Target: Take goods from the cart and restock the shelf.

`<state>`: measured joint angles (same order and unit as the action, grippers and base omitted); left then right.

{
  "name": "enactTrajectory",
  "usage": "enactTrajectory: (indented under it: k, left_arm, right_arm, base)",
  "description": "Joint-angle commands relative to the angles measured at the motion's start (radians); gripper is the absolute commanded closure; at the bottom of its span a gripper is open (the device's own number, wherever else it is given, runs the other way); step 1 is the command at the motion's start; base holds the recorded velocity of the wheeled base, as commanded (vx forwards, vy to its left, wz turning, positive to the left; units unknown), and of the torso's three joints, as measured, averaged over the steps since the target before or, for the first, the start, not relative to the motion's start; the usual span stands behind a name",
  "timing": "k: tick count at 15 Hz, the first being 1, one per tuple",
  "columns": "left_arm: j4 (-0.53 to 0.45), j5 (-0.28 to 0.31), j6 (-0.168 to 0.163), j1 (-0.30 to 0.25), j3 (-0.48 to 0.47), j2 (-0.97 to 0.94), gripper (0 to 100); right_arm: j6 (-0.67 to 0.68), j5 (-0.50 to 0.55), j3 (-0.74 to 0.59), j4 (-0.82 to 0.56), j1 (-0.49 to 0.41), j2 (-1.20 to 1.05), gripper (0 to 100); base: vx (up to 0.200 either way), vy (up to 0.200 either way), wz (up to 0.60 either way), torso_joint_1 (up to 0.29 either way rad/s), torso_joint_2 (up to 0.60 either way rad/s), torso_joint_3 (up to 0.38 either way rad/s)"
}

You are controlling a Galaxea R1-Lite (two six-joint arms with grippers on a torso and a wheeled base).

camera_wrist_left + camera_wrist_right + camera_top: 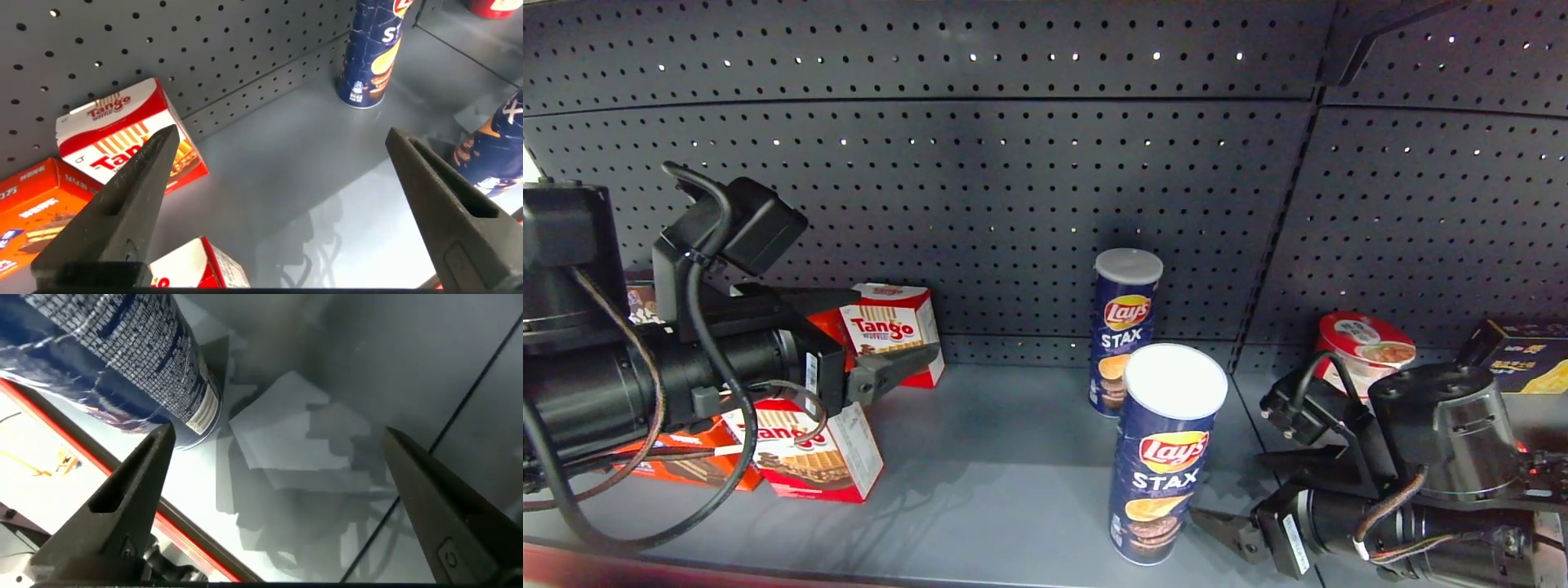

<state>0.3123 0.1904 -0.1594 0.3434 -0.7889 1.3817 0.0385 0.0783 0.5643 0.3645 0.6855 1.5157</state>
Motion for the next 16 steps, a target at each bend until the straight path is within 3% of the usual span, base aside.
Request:
enactTrajectory:
  k: [1,16]
  left_arm:
    - [0.001,0.000,0.000,0.000,-0.001,0.002,0]
    - [0.001,0.000,-0.002,-0.001,0.017,0.002,0]
  right_arm:
    - [0.000,-0.002,0.000,0.008,0.003,0.009,0]
    - [0.000,-0.005,0.026,0.017,0.025,0.046,0]
  base:
    - [0.000,0.000,0.00,0.000,0.00,0.000]
    - [0.000,0.000,0.00,0.000,0.00,0.000]
